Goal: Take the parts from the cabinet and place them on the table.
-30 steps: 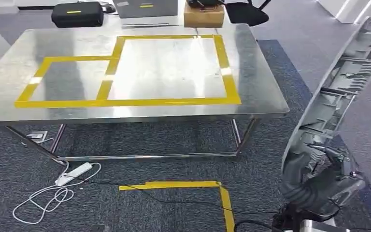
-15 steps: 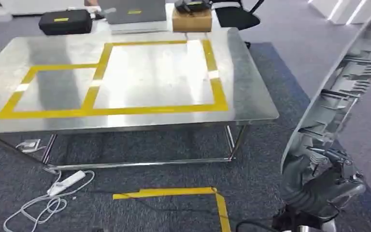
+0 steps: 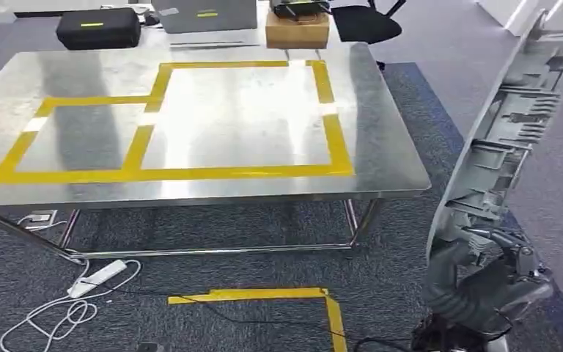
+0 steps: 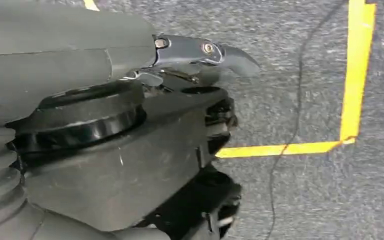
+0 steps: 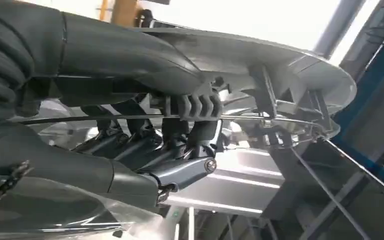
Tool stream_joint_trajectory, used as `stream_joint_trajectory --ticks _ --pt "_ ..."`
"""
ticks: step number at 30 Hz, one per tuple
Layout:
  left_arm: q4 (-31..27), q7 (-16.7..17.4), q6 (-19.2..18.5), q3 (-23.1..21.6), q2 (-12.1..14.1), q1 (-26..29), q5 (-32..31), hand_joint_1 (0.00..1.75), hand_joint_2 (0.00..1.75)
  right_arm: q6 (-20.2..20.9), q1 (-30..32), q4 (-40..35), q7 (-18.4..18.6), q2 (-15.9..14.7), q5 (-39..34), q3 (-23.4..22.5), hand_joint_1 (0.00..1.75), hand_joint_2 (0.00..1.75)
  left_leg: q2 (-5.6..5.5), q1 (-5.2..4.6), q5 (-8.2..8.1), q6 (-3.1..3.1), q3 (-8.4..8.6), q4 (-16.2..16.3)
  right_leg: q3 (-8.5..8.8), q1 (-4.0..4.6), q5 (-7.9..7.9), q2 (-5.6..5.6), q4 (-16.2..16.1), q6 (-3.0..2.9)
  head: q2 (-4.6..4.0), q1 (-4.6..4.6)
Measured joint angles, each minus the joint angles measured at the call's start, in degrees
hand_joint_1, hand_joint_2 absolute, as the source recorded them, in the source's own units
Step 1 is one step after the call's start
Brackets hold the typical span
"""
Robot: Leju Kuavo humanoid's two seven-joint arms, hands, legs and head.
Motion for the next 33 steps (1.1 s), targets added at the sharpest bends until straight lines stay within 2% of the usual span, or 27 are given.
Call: stream_joint_trajectory --ticks 1,3,4,5,6,8,9,10,11,13,14,15,16,18,19,20,21,23,24,25,26,27,28,29,30,31,33 --pt "0.0 0.0 0.04 0.02 0.0 0.01 0.0 0.0 1.75 0.02 0.12 -0.03 -0.07 0.09 0.07 -0.04 1.75 1.75 0.03 -0.02 0.21 -0.26 -0.02 -0.22 -0.34 0.15 0.11 0.03 0.49 -0.83 0.0 -0.35" --pt "0.0 0.0 0.07 0.11 0.07 0.08 0.0 0.0 1.75 0.02 0.36 -0.03 -0.07 0.31 0.09 -0.28 1.75 1.75 0.12 0.1 0.24 -0.48 0.2 -0.27 -0.38 0.32 0.07 0.18 0.6 -1.63 0.0 -0.44" --pt "0.0 0.0 0.11 0.11 0.09 0.01 0.0 0.0 1.75 0.0 0.49 -0.05 -0.13 0.44 0.16 -0.39 1.75 1.75 0.15 0.18 -0.24 -0.7 0.07 -0.03 -0.14 -0.01 0.2 0.1 0.4 -1.99 0.0 -0.44" --pt "0.0 0.0 0.24 0.11 0.07 0.01 0.0 0.0 1.75 0.0 0.52 -0.09 -0.35 0.66 0.24 -0.57 1.75 1.75 0.18 0.2 -1.42 -1.02 -0.28 1.42 0.0 0.02 0.1 0.06 0.4 -2.31 0.0 -0.6" --pt "0.0 0.0 0.37 0.13 0.07 0.0 -0.02 0.0 1.75 0.0 0.54 -0.14 -0.48 0.85 0.29 -0.68 1.75 1.75 0.18 0.22 -3.34 -1.22 -1.62 4.59 0.09 0.06 0.01 0.01 0.4 -2.63 0.0 -0.81" --pt "0.0 0.0 0.81 0.17 0.11 0.03 -0.04 0.0 1.75 0.0 0.66 -0.2 -0.63 1.05 0.37 -0.9 1.75 1.75 0.18 0.25 -7.5 -1.37 -6.02 14.21 0.18 0.29 -0.13 -0.01 0.42 -2.87 0.0 -0.75" --pt "0.0 0.11 1.05 0.17 0.11 0.07 -0.11 0.0 1.75 0.02 0.83 -0.2 -0.72 1.07 0.4 -1.03 1.75 1.75 0.18 0.24 -8.13 -1.25 -7.45 17.21 0.26 0.44 -0.17 0.02 0.42 -2.93 0.0 -0.75" --pt "0.0 0.2 1.14 0.17 0.11 0.08 -0.11 0.0 1.75 0.02 1.02 -0.2 -0.77 1.07 0.4 -1.09 1.75 1.75 0.18 0.2 -7.37 -1.01 -7.58 17.28 0.4 0.59 -0.25 0.06 0.42 -3.05 0.0 -0.71" --pt "0.0 0.22 1.25 0.17 0.11 0.08 -0.13 0.0 1.75 0.02 1.09 -0.2 -0.79 1.09 0.4 -1.11 1.75 1.75 0.17 0.1 -5.55 -0.64 -6.73 15.32 0.54 0.77 -0.31 0.15 0.42 -3.12 0.0 -0.77" --pt "0.0 0.26 1.33 0.17 0.11 0.05 -0.2 0.0 1.75 0.02 1.07 -0.22 -0.83 1.29 0.42 -1.14 1.75 1.75 0.12 -0.42 -0.13 0.83 -2.64 6.25 1.04 1.2 -0.49 0.33 0.4 -3.22 0.0 -0.71" --pt "0.0 0.26 1.42 0.2 0.15 0.05 -0.22 0.0 1.75 0.0 1.07 -0.24 -0.9 1.4 0.48 -1.14 1.75 1.75 0.08 -0.96 0.99 1.99 -1.01 2.38 1.06 1.06 -0.55 0.34 0.31 -3.28 0.0 -0.71" --pt "0.0 0.35 1.53 0.24 0.28 -0.01 -0.39 0.0 1.75 0.0 1.05 -0.27 -0.99 1.4 0.57 -1.14 1.75 1.75 0.22 -1.01 0.56 2.45 -0.61 1.65 0.9 1.46 -0.69 0.33 0.41 -3.0 0.0 -0.51" --pt "0.0 0.35 1.64 0.24 0.15 -0.07 -0.5 0.0 1.75 0.0 1.08 -0.35 -1.03 1.42 0.57 -1.18 1.75 1.75 0.22 -1.24 0.23 2.5 -0.26 0.68 0.66 1.18 -0.56 0.32 0.39 -2.73 0.0 -0.9" --pt "0.0 0.35 0.52 0.24 0.22 0.01 -0.5 0.0 1.75 0.0 1.15 -0.42 -1.07 1.57 0.5 -1.2 1.75 1.75 0.2 -1.34 0.06 2.44 -0.34 0.24 0.6 1.07 -0.39 0.1 0.05 -2.21 0.0 -0.95" --pt "0.0 0.35 -0.79 0.31 0.17 0.04 -0.2 0.0 1.75 0.0 1.18 -0.57 -1.07 1.6 0.42 -1.2 1.75 1.75 0.21 -0.87 0.45 2.2 0.18 -0.86 0.79 1.32 -0.55 0.03 -0.04 -1.73 0.02 -0.97" --pt "0.0 0.35 -1.87 0.39 0.18 0.0 -0.04 0.0 1.75 0.0 1.29 -0.66 -1.09 1.6 0.37 -1.22 1.75 1.75 0.34 -0.62 0.82 1.89 0.65 -1.55 0.23 1.08 -1.25 0.06 0.75 -1.54 0.0 -0.86" --pt "0.02 0.35 -2.34 0.52 0.18 -0.12 -0.02 0.0 1.75 0.0 1.13 -0.7 -1.12 1.62 0.37 -1.22 1.75 1.75 0.29 -0.54 0.87 2.15 0.72 -1.66 -0.96 1.03 -2.88 0.08 3.2 -1.25 0.0 -0.66" --pt "0.02 0.33 -3.3 0.77 0.15 -0.12 0.18 0.0 1.75 0.0 1.16 -0.7 -1.36 1.62 0.4 -1.22 1.75 1.75 0.17 -0.52 -0.41 2.64 0.8 -1.73 -5.61 0.75 -6.29 0.08 12.14 -0.61 0.0 -0.68" --pt "0.02 1.15 -3.05 0.85 0.24 0.0 0.17 0.0 1.75 0.02 1.21 -0.68 -1.4 1.62 0.4 -1.22 1.75 1.75 0.19 -0.52 -0.75 2.52 1.02 -1.72 -7.64 0.64 -7.09 0.07 15.63 -0.27 0.0 -0.81" --pt "0.02 2.5 -1.76 0.98 0.28 0.09 0.11 0.0 1.75 0.02 1.26 -0.68 -1.38 1.62 0.51 -1.29 1.75 1.75 0.46 -0.51 -0.12 2.3 1.3 -1.5 -8.37 0.56 -6.84 0.04 16.7 -0.05 0.0 -0.7" --pt "0.02 3.59 0.36 1.11 0.28 0.13 0.0 0.0 1.75 0.02 1.33 -0.68 -1.34 1.64 0.81 -1.33 1.75 1.75 0.54 -0.44 -0.33 2.09 1.66 -1.43 -7.74 0.38 -5.32 0.01 15.09 0.15 0.0 -0.77" --pt "0.02 4.34 2.46 1.22 0.18 0.11 0.17 0.0 1.75 0.02 1.34 -0.68 -1.34 1.71 1.14 -1.38 1.75 1.75 0.5 -0.34 -0.57 1.87 1.98 -1.29 -5.93 0.19 -2.63 -0.05 11.17 0.27 0.0 -0.7" --pt "0.02 4.81 3.28 1.33 0.15 0.05 0.5 0.0 1.75 0.0 1.34 -0.7 -1.34 1.82 1.34 -1.4 1.75 1.75 0.45 -0.25 -0.92 1.6 2.34 -1.14 -3.41 0.04 0.4 -0.1 5.91 0.3 0.0 -0.75" --pt "0.02 5.09 3.65 1.46 0.13 0.01 0.61 0.0 1.75 0.0 1.33 -0.73 -1.36 1.86 1.44 -1.4 1.75 1.75 0.43 -0.24 -1.36 1.2 2.46 -0.93 -1.61 -0.05 1.57 -0.24 1.87 0.32 0.0 -0.64" --pt "0.02 5.2 3.87 1.64 0.15 -0.18 0.61 0.0 1.75 0.02 1.33 -0.73 -1.38 1.86 1.47 -1.38 1.75 1.75 0.37 -0.64 -1.61 0.82 2.3 -0.56 -0.73 0.35 0.79 -0.22 1.3 0.1 0.0 -0.62" --pt "0.02 5.46 4.06 1.79 0.11 -0.26 0.66 0.0 1.75 0.02 1.42 -0.92 -1.42 1.99 1.53 -1.4 1.75 1.75 0.29 -0.62 -1.55 0.54 1.96 -0.3 -0.35 0.27 0.34 -0.12 0.6 -0.9 0.0 -0.75" --pt "0.02 5.57 4.13 2.14 0.07 -0.3 0.55 0.0 1.75 0.02 1.8 -0.97 -1.36 2.1 1.51 -1.51 1.75 1.75 0.37 -0.53 -1.49 0.31 2.08 -0.51 -0.5 0.46 0.24 0.03 0.58 -1.38 0.0 -0.88"
